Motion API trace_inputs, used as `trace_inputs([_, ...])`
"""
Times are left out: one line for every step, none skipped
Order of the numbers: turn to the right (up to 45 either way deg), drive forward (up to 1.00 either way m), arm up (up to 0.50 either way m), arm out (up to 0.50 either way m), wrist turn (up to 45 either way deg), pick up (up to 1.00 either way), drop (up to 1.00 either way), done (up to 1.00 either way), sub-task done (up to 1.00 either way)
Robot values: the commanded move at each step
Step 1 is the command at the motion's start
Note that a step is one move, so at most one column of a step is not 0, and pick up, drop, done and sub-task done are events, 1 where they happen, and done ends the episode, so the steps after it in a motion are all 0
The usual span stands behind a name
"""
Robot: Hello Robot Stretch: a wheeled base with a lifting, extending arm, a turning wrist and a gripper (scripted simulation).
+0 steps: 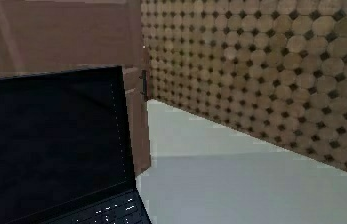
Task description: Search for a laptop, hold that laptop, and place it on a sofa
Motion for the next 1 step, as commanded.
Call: trace_inputs([18.0, 0.0, 0.0, 0.0, 0.0, 0.0, 0.0, 0.0, 0.0])
